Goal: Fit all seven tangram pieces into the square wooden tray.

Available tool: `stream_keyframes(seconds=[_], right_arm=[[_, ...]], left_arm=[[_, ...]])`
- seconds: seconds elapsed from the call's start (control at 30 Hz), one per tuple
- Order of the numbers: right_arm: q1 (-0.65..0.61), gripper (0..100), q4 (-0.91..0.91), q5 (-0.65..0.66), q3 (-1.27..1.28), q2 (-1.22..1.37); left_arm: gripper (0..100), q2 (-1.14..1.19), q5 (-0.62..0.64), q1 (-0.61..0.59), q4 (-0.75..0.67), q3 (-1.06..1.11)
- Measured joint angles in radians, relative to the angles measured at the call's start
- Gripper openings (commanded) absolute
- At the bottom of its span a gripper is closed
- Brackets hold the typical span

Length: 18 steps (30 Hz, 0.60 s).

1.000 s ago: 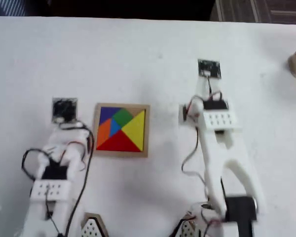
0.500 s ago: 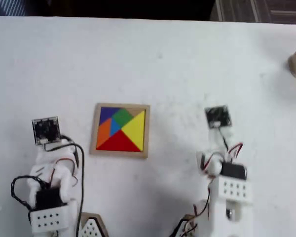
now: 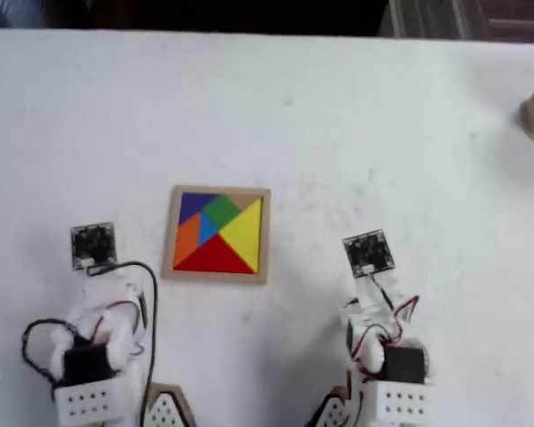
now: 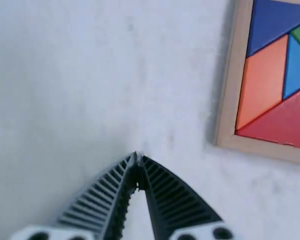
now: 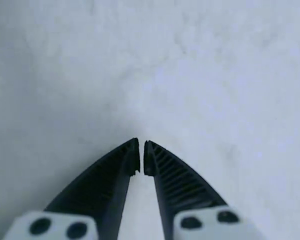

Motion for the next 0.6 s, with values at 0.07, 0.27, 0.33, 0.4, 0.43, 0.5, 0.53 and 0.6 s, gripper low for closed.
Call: stream_keyframes(seconds=[0.07, 0.27, 0.33, 0.4, 0.43, 0.5, 0.53, 0.6], right_arm=[[-0.037, 1.9, -0.020, 0.000, 0.011, 0.000], [-0.186, 1.9, -0.021, 0.000, 0.011, 0.003], [-0.201, 1.9, -0.021, 0.000, 0.011, 0.003], [-0.210, 1.9, -0.023, 0.003, 0.011, 0.003], [-0.210, 1.9, -0.023, 0.003, 0.011, 0.003], [-0.210, 1.9, -0.023, 0.003, 0.011, 0.003], [-0.210, 1.9, -0.023, 0.003, 0.011, 0.003], [-0.210, 1.9, -0.023, 0.003, 0.011, 0.003]], left_arm=[[3, 0.000, 0.000, 0.000, 0.011, 0.000], [3, 0.000, 0.000, 0.000, 0.014, 0.000], [3, 0.000, 0.000, 0.000, 0.014, 0.000], [3, 0.000, 0.000, 0.000, 0.014, 0.000], [3, 0.000, 0.000, 0.000, 0.014, 0.000], [3, 0.000, 0.000, 0.000, 0.014, 0.000], [3, 0.000, 0.000, 0.000, 0.014, 0.000], [3, 0.000, 0.000, 0.000, 0.014, 0.000]])
